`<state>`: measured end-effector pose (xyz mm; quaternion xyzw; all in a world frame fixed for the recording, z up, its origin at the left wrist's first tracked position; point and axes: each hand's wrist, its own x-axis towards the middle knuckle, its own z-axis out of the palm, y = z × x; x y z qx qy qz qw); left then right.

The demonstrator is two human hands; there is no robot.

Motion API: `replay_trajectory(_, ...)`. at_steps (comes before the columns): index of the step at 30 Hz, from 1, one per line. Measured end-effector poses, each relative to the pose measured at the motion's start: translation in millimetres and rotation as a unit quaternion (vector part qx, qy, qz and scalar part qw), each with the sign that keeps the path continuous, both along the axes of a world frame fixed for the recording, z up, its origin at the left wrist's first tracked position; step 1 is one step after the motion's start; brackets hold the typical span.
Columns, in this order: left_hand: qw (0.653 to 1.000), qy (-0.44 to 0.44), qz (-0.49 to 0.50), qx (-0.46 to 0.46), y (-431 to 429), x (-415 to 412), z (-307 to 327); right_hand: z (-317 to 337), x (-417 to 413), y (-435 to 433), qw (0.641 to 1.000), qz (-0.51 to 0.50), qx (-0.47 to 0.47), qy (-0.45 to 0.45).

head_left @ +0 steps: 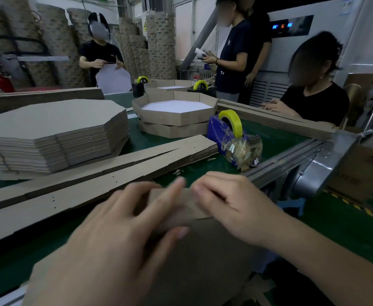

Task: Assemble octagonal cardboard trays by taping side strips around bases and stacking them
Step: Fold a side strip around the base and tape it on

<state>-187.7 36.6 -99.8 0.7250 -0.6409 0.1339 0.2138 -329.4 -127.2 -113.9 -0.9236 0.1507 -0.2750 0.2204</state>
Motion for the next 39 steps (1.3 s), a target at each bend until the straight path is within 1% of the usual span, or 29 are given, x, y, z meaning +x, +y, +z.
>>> replay_trajectory(1, 1.0, -0.012, -0.013, -0.008, -3, -5, 6, 1, 2, 2, 1.0, 0.01, 0.008, 0.013)
replay_trajectory(3, 0.999, -0.029, -0.031, -0.004, -6, -11, 12, 5, 3, -2, 0.998, 0.021, 0.064, 0.018)
replay_trajectory(6, 0.999, 0.022, -0.032, 0.007, -2, -6, 13, 6, -4, -19, 0.985, 0.003, 0.174, 0.018)
replay_trajectory(8, 1.0, 0.017, -0.026, -0.004, 0, -1, 11, -2, -7, -25, 0.975, -0.008, 0.224, 0.014)
replay_trajectory(10, 1.0, -0.006, -0.028, -0.002, -2, 0, 11, -11, -6, -25, 0.965, -0.001, 0.261, -0.01)
replay_trajectory(15, 0.997, -0.071, -0.027, 0.027, -16, 0, 13, -17, 5, -21, 0.96, 0.01, 0.274, -0.06)
replay_trajectory(18, 0.997, -0.069, -0.034, 0.02, -21, 1, 9, -15, 7, -26, 0.962, 0.014, 0.27, -0.029)
replay_trajectory(20, 0.997, -0.064, -0.038, 0.004, -22, 4, 7, -7, 4, -41, 0.971, -0.016, 0.237, -0.021)
replay_trajectory(21, 0.997, -0.063, -0.04, -0.004, -22, 6, 5, -2, 3, -55, 0.971, -0.054, 0.226, -0.049)
replay_trajectory(23, 0.997, -0.056, -0.039, -0.022, -22, 7, 3, 8, 2, -96, 0.954, -0.174, 0.202, -0.134)
replay_trajectory(24, 0.997, -0.055, -0.039, -0.029, -22, 7, 2, 12, 1, -119, 0.94, -0.243, 0.178, -0.159)
replay_trajectory(25, 0.997, -0.056, -0.04, -0.033, -22, 7, 2, 15, -1, -144, 0.926, -0.304, 0.155, -0.159)
replay_trajectory(26, 0.997, -0.055, -0.04, -0.035, -22, 7, 1, 17, -3, -167, 0.916, -0.349, 0.144, -0.138)
replay_trajectory(28, 0.997, -0.05, -0.042, -0.037, -22, 8, 1, 14, -5, -205, 0.9, -0.395, 0.173, -0.064)
replay_trajectory(30, 0.998, -0.042, -0.043, -0.035, -22, 9, 1, 8, -5, -226, 0.881, -0.399, 0.253, -0.009)
replay_trajectory(31, 0.998, -0.04, -0.042, -0.033, -22, 10, 1, 5, -5, -231, 0.87, -0.392, 0.299, -0.005)
replay_trajectory(33, 0.998, -0.042, -0.04, -0.032, -23, 11, 1, 3, -4, -237, 0.856, -0.372, 0.36, -0.016)
replay_trajectory(35, 0.998, -0.042, -0.04, -0.036, -24, 10, 1, 4, -5, -239, 0.845, -0.363, 0.39, -0.029)
replay_trajectory(39, 0.997, -0.043, -0.04, -0.041, -24, 9, 0, 8, -6, -238, 0.812, -0.332, 0.473, -0.083)
